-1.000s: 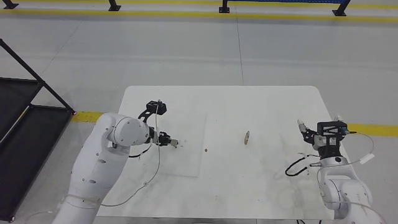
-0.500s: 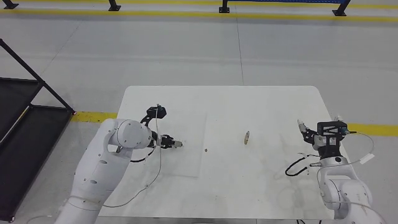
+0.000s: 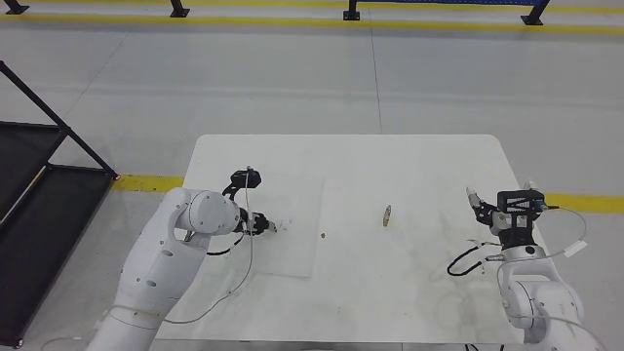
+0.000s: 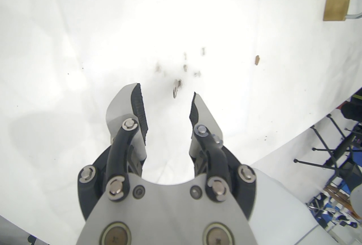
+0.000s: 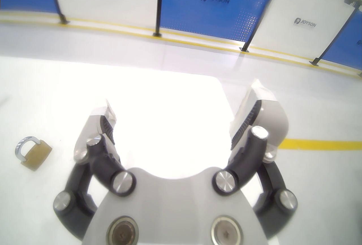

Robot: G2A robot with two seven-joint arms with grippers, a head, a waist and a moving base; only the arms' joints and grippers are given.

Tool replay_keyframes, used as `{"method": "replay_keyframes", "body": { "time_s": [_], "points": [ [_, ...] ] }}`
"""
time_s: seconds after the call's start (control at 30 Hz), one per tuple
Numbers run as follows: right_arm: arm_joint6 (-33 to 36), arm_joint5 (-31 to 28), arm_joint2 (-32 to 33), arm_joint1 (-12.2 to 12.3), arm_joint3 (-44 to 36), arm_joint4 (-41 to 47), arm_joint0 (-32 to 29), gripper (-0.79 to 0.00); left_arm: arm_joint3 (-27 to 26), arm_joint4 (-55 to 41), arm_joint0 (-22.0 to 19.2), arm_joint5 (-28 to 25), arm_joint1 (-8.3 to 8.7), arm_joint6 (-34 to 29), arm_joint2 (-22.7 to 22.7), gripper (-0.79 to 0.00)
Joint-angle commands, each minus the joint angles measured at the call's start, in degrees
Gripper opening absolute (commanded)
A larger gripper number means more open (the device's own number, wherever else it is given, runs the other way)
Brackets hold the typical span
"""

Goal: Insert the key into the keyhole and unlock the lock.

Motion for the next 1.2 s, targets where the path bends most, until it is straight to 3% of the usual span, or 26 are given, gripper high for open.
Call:
{"method": "replay_keyframes", "body": {
  "time_s": [0.0,0.3,0.87,1.0,1.03,1.17],
  "points": [
    [0.0,0.0,0.0,0.0,0.0,0.0,0.0,0.0,0.3,-0.1,0.0,0.0,0.06,0.3,0.1,-0.425],
    [0.0,0.0,0.0,0.0,0.0,0.0,0.0,0.0,1.1,-1.4,-0.5,0.2,0.22,1.2,1.0,-0.566],
    [0.0,0.0,0.0,0.0,0.0,0.0,0.0,0.0,4.0,-2.6,-2.8,0.7,0.39,2.2,3.5,-0.65],
    [0.0,0.0,0.0,0.0,0.0,0.0,0.0,0.0,4.6,-3.0,-3.2,0.8,0.43,2.4,4.0,-0.708],
    [0.0,0.0,0.0,0.0,0.0,0.0,0.0,0.0,4.7,-3.0,-3.3,0.8,0.44,2.4,4.2,-0.785],
    [0.0,0.0,0.0,0.0,0.0,0.0,0.0,0.0,4.4,-3.0,-3.5,0.8,0.54,2.3,4.6,-0.785]
  ]
}}
